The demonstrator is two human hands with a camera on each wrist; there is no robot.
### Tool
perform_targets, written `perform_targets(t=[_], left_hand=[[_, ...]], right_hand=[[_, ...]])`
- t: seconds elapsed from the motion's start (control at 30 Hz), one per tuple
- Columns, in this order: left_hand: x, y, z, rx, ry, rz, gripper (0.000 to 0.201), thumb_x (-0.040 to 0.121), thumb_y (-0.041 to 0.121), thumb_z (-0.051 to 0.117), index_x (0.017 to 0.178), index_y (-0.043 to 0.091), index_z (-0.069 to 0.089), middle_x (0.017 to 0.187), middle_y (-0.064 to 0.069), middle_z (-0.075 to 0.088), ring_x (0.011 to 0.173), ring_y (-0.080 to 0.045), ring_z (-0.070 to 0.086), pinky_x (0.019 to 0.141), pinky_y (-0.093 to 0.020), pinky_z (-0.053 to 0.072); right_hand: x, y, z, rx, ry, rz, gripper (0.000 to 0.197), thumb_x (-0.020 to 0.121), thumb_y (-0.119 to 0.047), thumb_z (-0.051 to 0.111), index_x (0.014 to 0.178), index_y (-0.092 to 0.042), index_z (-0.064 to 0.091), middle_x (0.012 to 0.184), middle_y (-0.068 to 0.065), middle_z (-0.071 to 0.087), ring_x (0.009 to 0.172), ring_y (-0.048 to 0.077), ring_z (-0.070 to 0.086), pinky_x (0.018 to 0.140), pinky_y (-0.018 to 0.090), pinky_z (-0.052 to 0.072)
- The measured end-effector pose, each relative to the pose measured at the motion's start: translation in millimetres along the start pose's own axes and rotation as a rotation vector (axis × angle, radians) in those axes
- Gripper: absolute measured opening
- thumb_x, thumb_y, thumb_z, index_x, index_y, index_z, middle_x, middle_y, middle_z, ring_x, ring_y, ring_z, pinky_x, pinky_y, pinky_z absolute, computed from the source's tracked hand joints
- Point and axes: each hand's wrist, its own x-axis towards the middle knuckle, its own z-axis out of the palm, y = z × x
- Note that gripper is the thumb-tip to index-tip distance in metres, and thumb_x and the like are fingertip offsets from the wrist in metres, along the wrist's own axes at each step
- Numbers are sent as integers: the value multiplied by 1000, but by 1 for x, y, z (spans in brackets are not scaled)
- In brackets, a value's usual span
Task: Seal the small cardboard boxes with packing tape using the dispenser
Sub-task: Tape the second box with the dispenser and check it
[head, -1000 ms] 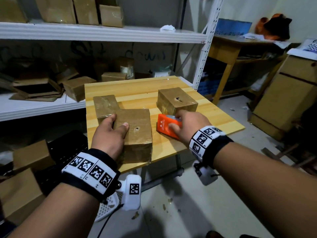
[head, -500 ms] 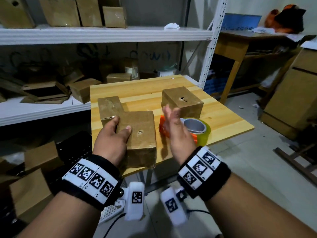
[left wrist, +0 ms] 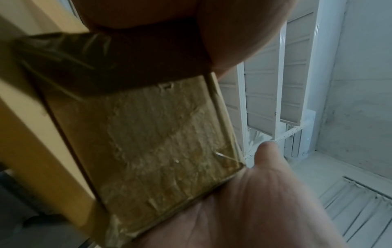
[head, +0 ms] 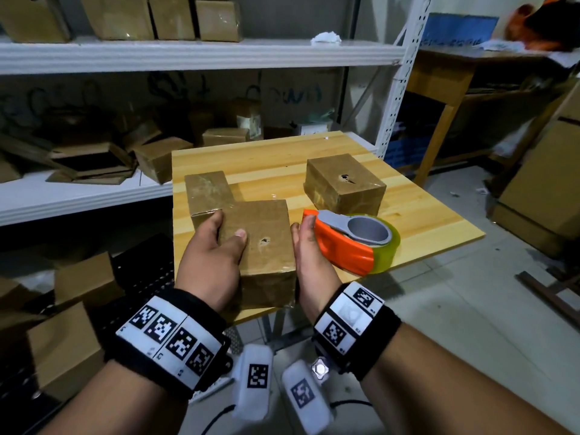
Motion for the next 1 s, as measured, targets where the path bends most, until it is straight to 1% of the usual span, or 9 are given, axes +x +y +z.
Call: perform_targets(t=[0.17, 0.3, 0.4, 0.5, 0.57, 0.63, 0.73, 0.87, 1.0], left_hand=[[-12, 1, -3, -151, 33, 104, 42, 111, 17, 48, 151, 29, 50, 125, 11, 64, 87, 8, 69, 61, -8, 52], [-16, 9, -8, -261, 23, 160, 35, 109, 17, 50, 141, 27, 59, 111, 12, 75, 93, 1, 74, 69, -18, 59], [-18, 7, -6, -250, 19, 188, 30, 108, 27, 52, 137, 33, 55, 115, 13, 72, 103, -7, 72, 80, -26, 62], [-26, 5, -3, -174, -48, 217, 48, 102, 41, 51, 148, 30, 44, 127, 7, 67, 101, 1, 72, 78, -18, 60], [-26, 0, -2, -128, -54, 242, 62, 97, 40, 57, 156, 24, 41, 131, 5, 69, 109, -3, 72, 90, -24, 61], [-25, -2, 0, -87, -37, 248, 63, 101, 30, 66, 158, 24, 40, 133, 6, 70, 118, -9, 69, 102, -38, 58], [-22, -7, 0, -74, -48, 234, 57, 103, 27, 63, 156, 29, 43, 133, 2, 71, 120, -18, 70, 103, -53, 56], [-20, -10, 0, -106, -69, 208, 48, 109, 19, 54, 155, 29, 46, 127, -1, 74, 110, -20, 75, 93, -48, 62], [-20, -8, 1, -125, -76, 181, 48, 110, 19, 50, 156, 30, 46, 125, 1, 75, 107, -17, 76, 86, -34, 64]], right_hand=[[-4, -7, 1, 30, -41, 28, 104, 64, -103, 54, 150, -45, 53, 145, -3, 67, 131, 23, 66, 115, 54, 49], [-7, -22, 0, 173, 17, -27, 77, 76, -79, 71, 143, -42, 60, 135, -4, 73, 123, 21, 71, 105, 53, 57], [-16, -27, 4, 180, 12, -59, 70, 83, -70, 71, 142, -36, 57, 128, 2, 75, 109, 17, 77, 87, 38, 64], [-26, -25, 7, 74, -14, -143, 69, 82, -53, 73, 145, -33, 51, 120, -7, 75, 99, 3, 77, 74, 21, 61], [-26, -20, 8, -5, 16, -177, 68, 86, -38, 84, 145, -32, 50, 121, -6, 75, 102, 4, 76, 78, 23, 62], [-23, -13, 9, -23, 62, -188, 69, 84, -33, 88, 144, -30, 53, 122, -2, 77, 107, 11, 76, 88, 34, 63], [-19, -10, 9, -38, 81, -196, 61, 87, -36, 83, 141, -28, 58, 120, -3, 78, 107, 16, 77, 89, 43, 64], [-17, -14, 4, -74, 71, -203, 42, 103, -21, 68, 144, -21, 60, 119, -3, 79, 102, 10, 78, 79, 24, 62], [-15, -13, 1, -98, 64, -193, 41, 109, -29, 57, 150, -27, 59, 123, -5, 79, 108, 10, 76, 89, 30, 64]])
